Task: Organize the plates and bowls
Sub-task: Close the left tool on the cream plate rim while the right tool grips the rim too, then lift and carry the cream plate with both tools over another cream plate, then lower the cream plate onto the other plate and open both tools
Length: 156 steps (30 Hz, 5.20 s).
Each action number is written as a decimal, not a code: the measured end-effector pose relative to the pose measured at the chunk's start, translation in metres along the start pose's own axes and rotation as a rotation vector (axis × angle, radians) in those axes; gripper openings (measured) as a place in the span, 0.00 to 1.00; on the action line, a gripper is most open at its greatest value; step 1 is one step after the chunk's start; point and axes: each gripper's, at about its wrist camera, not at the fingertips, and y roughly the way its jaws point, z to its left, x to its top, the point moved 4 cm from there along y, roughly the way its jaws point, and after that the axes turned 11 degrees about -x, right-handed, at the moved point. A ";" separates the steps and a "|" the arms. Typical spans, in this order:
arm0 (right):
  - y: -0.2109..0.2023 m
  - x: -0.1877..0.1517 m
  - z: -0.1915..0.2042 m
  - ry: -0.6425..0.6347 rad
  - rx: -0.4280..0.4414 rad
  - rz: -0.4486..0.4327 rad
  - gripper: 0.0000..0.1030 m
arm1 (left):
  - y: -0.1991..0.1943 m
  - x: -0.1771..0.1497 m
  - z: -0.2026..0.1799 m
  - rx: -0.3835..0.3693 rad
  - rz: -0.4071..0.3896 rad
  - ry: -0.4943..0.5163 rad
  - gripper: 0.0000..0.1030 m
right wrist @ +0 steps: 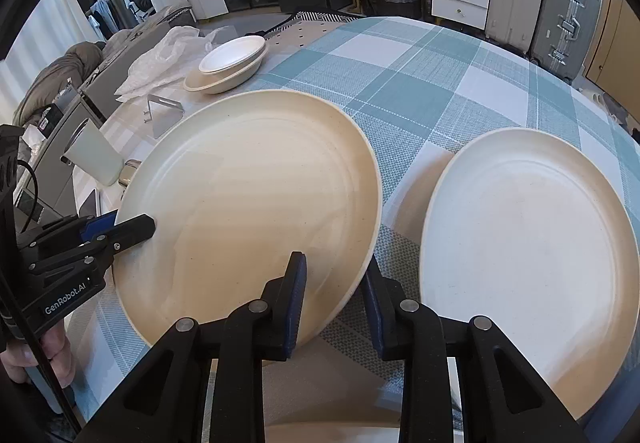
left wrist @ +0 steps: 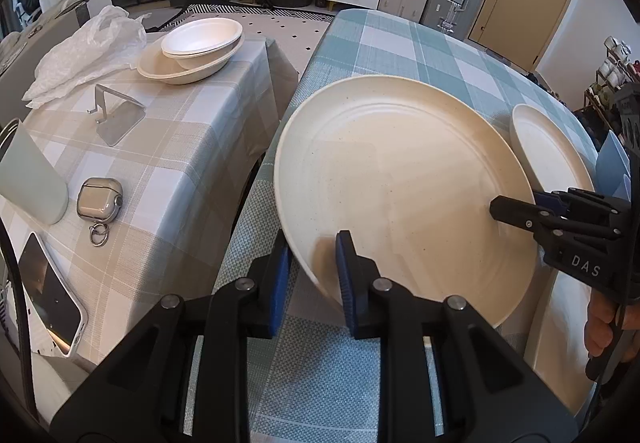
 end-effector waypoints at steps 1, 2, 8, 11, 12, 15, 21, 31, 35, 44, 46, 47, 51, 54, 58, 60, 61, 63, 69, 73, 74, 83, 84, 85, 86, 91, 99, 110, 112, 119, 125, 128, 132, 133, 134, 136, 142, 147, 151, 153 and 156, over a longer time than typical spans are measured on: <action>0.000 0.000 0.001 0.000 0.000 0.000 0.27 | 0.000 0.000 0.000 -0.001 0.000 0.000 0.19; 0.000 0.000 0.001 0.001 -0.001 -0.001 0.27 | 0.000 0.000 0.000 0.000 0.000 0.000 0.19; -0.001 -0.001 0.002 -0.004 0.002 -0.001 0.27 | -0.006 -0.002 0.002 0.005 -0.005 -0.001 0.19; -0.002 -0.002 0.003 -0.006 0.004 -0.004 0.27 | -0.010 -0.003 0.001 0.012 -0.011 0.005 0.19; -0.003 -0.002 0.003 -0.005 0.005 -0.005 0.27 | -0.012 -0.004 0.001 0.012 -0.013 0.006 0.19; -0.006 -0.003 0.004 -0.005 0.007 -0.012 0.27 | -0.016 -0.004 0.000 0.016 -0.020 0.011 0.19; -0.014 -0.005 0.005 -0.006 0.005 -0.029 0.27 | -0.026 -0.006 -0.005 0.018 -0.035 0.016 0.19; -0.035 -0.009 0.003 -0.003 -0.002 -0.065 0.27 | -0.046 -0.008 -0.020 0.017 -0.066 0.036 0.19; -0.047 -0.013 0.001 0.001 -0.005 -0.082 0.27 | -0.057 -0.009 -0.027 0.015 -0.081 0.047 0.19; -0.078 -0.026 -0.002 0.014 -0.013 -0.120 0.27 | -0.085 -0.018 -0.047 0.006 -0.111 0.075 0.19; -0.085 -0.030 -0.003 0.018 -0.016 -0.127 0.27 | -0.091 -0.022 -0.052 0.004 -0.117 0.084 0.19; -0.088 -0.032 -0.004 0.020 -0.018 -0.130 0.27 | -0.094 -0.024 -0.055 0.003 -0.119 0.089 0.19; -0.102 -0.043 -0.008 0.029 -0.026 -0.142 0.27 | -0.104 -0.030 -0.068 -0.003 -0.125 0.105 0.19; -0.113 -0.052 -0.010 0.036 -0.034 -0.153 0.27 | -0.110 -0.036 -0.078 -0.008 -0.128 0.118 0.19; -0.123 -0.062 -0.014 0.049 -0.040 -0.161 0.27 | -0.116 -0.044 -0.090 -0.014 -0.130 0.137 0.19; -0.128 -0.068 -0.017 0.055 -0.046 -0.165 0.27 | -0.118 -0.048 -0.097 -0.017 -0.131 0.148 0.19; -0.129 -0.071 -0.018 0.059 -0.047 -0.167 0.27 | -0.119 -0.049 -0.100 -0.018 -0.131 0.153 0.19; -0.134 -0.078 -0.022 0.070 -0.048 -0.171 0.27 | -0.121 -0.054 -0.107 -0.022 -0.130 0.163 0.19; -0.145 -0.094 -0.028 0.090 -0.055 -0.175 0.27 | -0.124 -0.064 -0.123 -0.030 -0.125 0.187 0.19; -0.152 -0.101 -0.032 0.100 -0.059 -0.181 0.27 | -0.128 -0.071 -0.133 -0.035 -0.124 0.201 0.19; -0.154 -0.103 -0.032 0.102 -0.061 -0.183 0.27 | -0.128 -0.072 -0.133 -0.037 -0.124 0.203 0.19; -0.168 -0.124 -0.041 0.121 -0.072 -0.192 0.28 | -0.133 -0.087 -0.151 -0.053 -0.123 0.235 0.19; -0.170 -0.125 -0.041 0.123 -0.074 -0.193 0.28 | -0.134 -0.089 -0.154 -0.054 -0.122 0.240 0.19; -0.172 -0.127 -0.041 0.125 -0.078 -0.194 0.28 | -0.134 -0.090 -0.154 -0.056 -0.122 0.243 0.19; -0.174 -0.129 -0.042 0.127 -0.080 -0.195 0.28 | -0.134 -0.091 -0.156 -0.059 -0.122 0.247 0.19; -0.181 -0.140 -0.048 0.140 -0.092 -0.196 0.28 | -0.136 -0.099 -0.167 -0.069 -0.118 0.267 0.19; -0.191 -0.162 -0.055 0.153 -0.107 -0.193 0.28 | -0.134 -0.110 -0.178 -0.087 -0.107 0.286 0.20; -0.191 -0.181 -0.065 0.168 -0.128 -0.167 0.28 | -0.121 -0.128 -0.191 -0.099 -0.076 0.305 0.20; -0.189 -0.185 -0.067 0.169 -0.130 -0.159 0.28 | -0.117 -0.130 -0.192 -0.100 -0.071 0.309 0.20; -0.182 -0.194 -0.072 0.173 -0.134 -0.142 0.28 | -0.107 -0.138 -0.194 -0.102 -0.050 0.315 0.20; -0.176 -0.199 -0.072 0.180 -0.130 -0.131 0.28 | -0.098 -0.143 -0.194 -0.099 -0.037 0.322 0.20; -0.172 -0.200 -0.071 0.177 -0.134 -0.122 0.28 | -0.096 -0.143 -0.194 -0.096 -0.030 0.324 0.21; -0.167 -0.200 -0.069 0.170 -0.145 -0.113 0.28 | -0.089 -0.146 -0.193 -0.097 -0.019 0.323 0.21; -0.166 -0.200 -0.069 0.168 -0.150 -0.112 0.28 | -0.087 -0.147 -0.192 -0.096 -0.015 0.322 0.21; -0.166 -0.201 -0.069 0.167 -0.152 -0.111 0.28 | -0.085 -0.148 -0.192 -0.096 -0.013 0.322 0.22; -0.164 -0.201 -0.069 0.165 -0.157 -0.105 0.28 | -0.081 -0.148 -0.192 -0.094 -0.008 0.323 0.22; -0.159 -0.202 -0.072 0.163 -0.173 -0.095 0.28 | -0.071 -0.151 -0.193 -0.088 0.000 0.329 0.23; -0.155 -0.203 -0.072 0.161 -0.178 -0.091 0.28 | -0.062 -0.150 -0.193 -0.075 0.006 0.331 0.24; -0.155 -0.203 -0.070 0.151 -0.189 -0.091 0.28 | -0.060 -0.151 -0.193 -0.073 0.007 0.331 0.24; -0.154 -0.203 -0.070 0.149 -0.190 -0.092 0.28 | -0.059 -0.150 -0.193 -0.075 0.009 0.332 0.24; -0.154 -0.202 -0.071 0.152 -0.203 -0.093 0.28 | -0.057 -0.150 -0.194 -0.075 0.010 0.337 0.25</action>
